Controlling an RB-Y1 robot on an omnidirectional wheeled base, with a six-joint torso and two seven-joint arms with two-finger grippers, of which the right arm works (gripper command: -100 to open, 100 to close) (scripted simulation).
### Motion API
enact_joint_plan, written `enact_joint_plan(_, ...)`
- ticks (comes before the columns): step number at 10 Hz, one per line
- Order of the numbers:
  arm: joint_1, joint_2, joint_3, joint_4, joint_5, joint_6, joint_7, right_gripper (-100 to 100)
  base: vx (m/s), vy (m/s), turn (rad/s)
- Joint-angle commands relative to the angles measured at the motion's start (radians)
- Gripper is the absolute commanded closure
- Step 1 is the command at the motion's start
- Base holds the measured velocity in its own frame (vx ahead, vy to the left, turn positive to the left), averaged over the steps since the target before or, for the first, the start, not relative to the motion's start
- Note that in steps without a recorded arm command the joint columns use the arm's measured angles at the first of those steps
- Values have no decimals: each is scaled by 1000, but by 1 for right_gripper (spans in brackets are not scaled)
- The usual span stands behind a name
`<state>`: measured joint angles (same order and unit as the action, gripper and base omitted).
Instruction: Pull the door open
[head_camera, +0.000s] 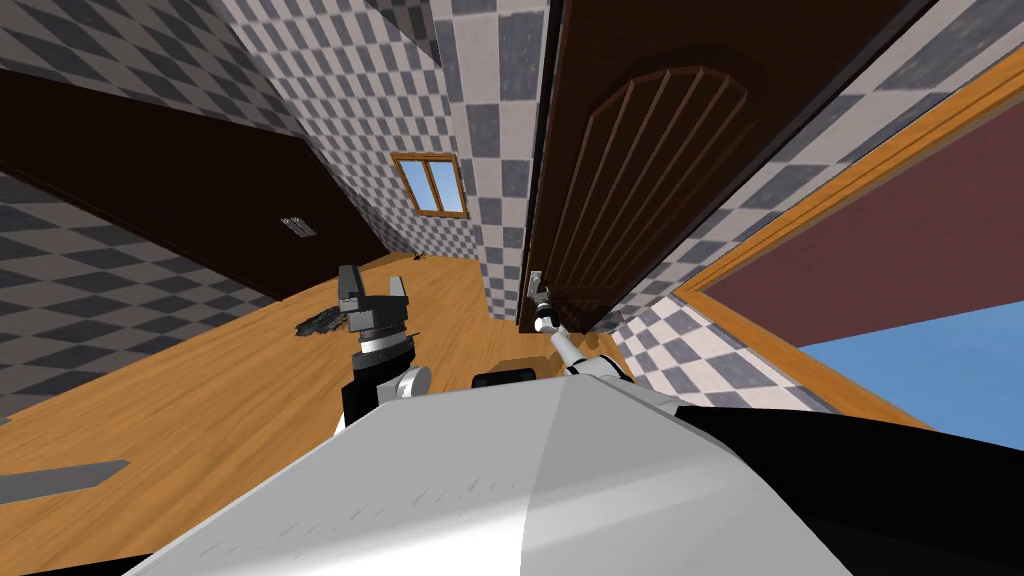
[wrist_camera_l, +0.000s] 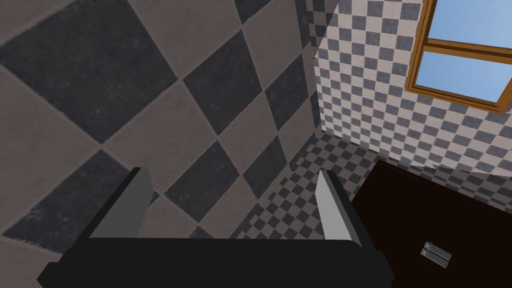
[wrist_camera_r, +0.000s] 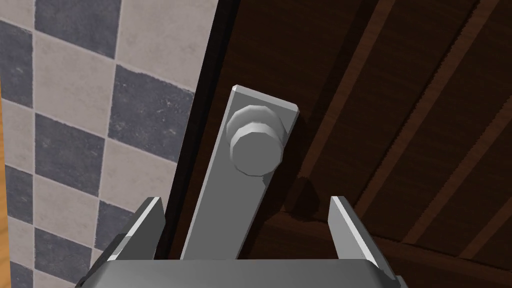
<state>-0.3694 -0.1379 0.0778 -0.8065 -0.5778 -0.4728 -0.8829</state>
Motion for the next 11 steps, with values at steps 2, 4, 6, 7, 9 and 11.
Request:
enact_joint_plan(2,1,0,4,-5,-36,4,-71,-100,-59,-37,40)
enact_joint_plan(4,2,0,7,-7,-56,6,-106,-100,-61,-43,68)
enact_joint_plan(6,2,0,11,-12,-90,10,-166,-100,-45,-29,62)
enact_joint_plan(7,3,0,13,-13,-102,11,-187,-100,-58,-33,62)
enact_joint_plan(9,3,0,15,-16,-125,14,-227,-100,-43,-42,49)
enact_joint_plan(11,13,-34,11,-12,-125,10,-243,-100,29,9,77)
